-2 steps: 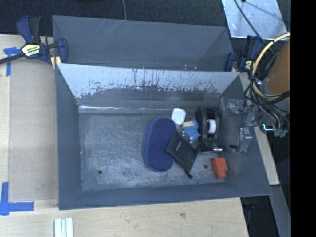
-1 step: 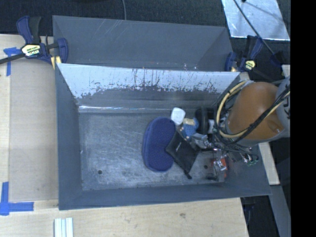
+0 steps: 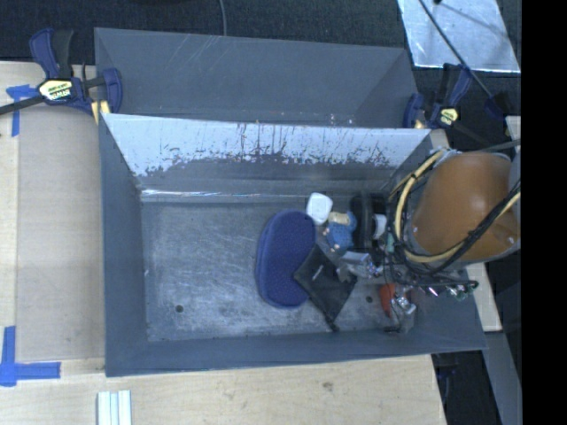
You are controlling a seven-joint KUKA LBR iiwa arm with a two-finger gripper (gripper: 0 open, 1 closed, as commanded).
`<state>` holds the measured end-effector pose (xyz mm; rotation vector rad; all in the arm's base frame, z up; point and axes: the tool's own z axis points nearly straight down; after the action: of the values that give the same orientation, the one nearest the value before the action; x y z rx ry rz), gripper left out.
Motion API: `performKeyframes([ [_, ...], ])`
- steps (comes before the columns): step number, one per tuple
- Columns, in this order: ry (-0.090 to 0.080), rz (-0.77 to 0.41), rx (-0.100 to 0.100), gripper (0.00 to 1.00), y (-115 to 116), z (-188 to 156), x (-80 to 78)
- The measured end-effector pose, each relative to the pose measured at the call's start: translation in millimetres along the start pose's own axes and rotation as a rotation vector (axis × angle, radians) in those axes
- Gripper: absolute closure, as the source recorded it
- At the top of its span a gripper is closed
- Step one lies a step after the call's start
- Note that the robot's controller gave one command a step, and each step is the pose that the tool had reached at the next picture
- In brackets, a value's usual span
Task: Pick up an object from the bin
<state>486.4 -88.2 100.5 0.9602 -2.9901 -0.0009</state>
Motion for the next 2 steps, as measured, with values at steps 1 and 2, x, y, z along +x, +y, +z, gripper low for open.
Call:
performKeyframes([
  [1,-0.004,-0.513,0.002,0.0,29.2,0.7,-19.7],
  [2,-0.004,-0.698,0.003,0.0,22.0,31.4,-28.5],
])
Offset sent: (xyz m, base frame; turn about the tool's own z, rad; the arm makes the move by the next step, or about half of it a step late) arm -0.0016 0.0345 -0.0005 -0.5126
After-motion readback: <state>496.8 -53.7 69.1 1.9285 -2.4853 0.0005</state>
